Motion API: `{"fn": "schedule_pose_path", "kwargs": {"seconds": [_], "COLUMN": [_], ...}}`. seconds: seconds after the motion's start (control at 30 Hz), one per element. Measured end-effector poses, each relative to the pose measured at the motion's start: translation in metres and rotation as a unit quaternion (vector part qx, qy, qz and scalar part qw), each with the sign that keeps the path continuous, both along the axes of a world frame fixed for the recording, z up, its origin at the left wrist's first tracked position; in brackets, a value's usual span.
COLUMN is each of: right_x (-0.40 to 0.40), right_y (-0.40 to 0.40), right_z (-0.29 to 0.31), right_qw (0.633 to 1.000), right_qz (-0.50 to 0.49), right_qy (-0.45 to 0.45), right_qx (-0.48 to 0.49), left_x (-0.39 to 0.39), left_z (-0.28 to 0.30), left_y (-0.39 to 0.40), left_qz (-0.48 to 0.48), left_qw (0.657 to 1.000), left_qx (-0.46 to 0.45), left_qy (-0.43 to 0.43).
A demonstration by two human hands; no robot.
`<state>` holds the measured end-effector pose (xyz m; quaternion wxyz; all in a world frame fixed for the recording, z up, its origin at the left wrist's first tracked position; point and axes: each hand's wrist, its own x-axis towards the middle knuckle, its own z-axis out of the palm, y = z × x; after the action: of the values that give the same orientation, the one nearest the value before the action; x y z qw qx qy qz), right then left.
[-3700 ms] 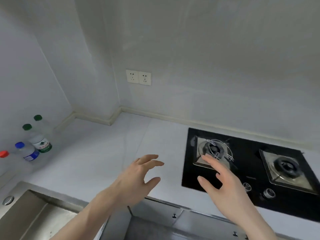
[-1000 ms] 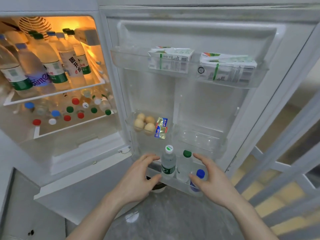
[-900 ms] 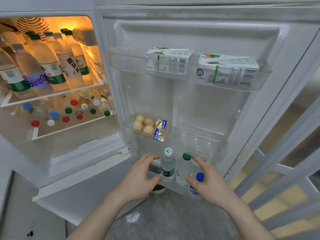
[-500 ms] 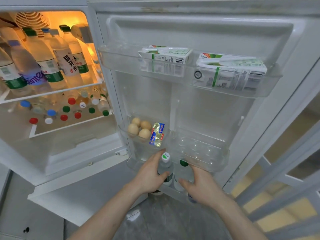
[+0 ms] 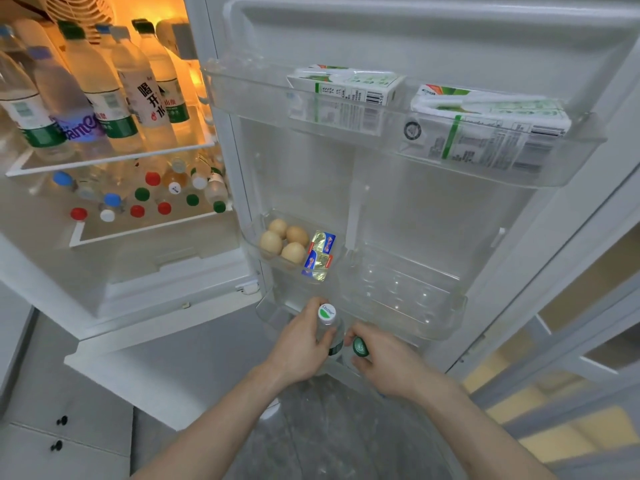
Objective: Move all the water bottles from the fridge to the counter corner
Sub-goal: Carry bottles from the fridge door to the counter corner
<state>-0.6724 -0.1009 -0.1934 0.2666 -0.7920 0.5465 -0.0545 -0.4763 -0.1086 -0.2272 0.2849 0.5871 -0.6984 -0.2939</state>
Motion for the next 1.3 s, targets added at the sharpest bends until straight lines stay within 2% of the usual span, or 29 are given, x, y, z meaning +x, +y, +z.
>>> {"fn": "schedule_pose_path", "kwargs": {"seconds": [0.1, 0.23, 0.37, 0.57, 0.67, 0.83, 0.93, 1.1, 1.3], "right_x": [0.005, 0.01, 0.005, 0.015, 0.033, 0.066, 0.095, 0.149, 0.2], "right_y": [0.001, 0.001, 0.008, 0.031, 0.035, 0.023, 0.015, 0.009, 0.017], "right_z": [-0.001, 0.004, 0.012, 0.055, 0.08, 0.105, 0.1, 0.089, 0.078], "right_qw": [1.0, 1.0, 0.999, 0.993, 0.99, 0.986, 0.983, 0.974, 0.948], "right_qz": [0.015, -0.021, -0.033, -0.008, 0.022, 0.058, 0.096, 0.185, 0.293], "right_qy": [0.009, -0.005, -0.01, -0.032, -0.056, -0.106, -0.13, -0.118, -0.121], "right_qx": [-0.008, -0.013, -0.034, -0.109, -0.131, -0.112, -0.086, -0.048, 0.0], "left_x": [0.003, 0.013, 0.026, 0.068, 0.094, 0.136, 0.16, 0.194, 0.211], "left_z": [0.002, 0.009, 0.023, 0.06, 0.079, 0.093, 0.094, 0.084, 0.076], "left_y": [0.002, 0.012, 0.035, 0.072, 0.091, 0.124, 0.145, 0.184, 0.232], "left_qz": [0.002, 0.019, 0.022, 0.053, 0.068, 0.104, 0.141, 0.231, 0.358], "left_qw": [1.0, 0.999, 0.994, 0.987, 0.985, 0.983, 0.979, 0.965, 0.928], "left_qx": [-0.011, -0.029, -0.048, -0.093, -0.098, -0.09, -0.083, -0.06, -0.054], "left_qy": [0.006, 0.035, 0.095, 0.121, 0.124, 0.123, 0.123, 0.109, 0.091]}}
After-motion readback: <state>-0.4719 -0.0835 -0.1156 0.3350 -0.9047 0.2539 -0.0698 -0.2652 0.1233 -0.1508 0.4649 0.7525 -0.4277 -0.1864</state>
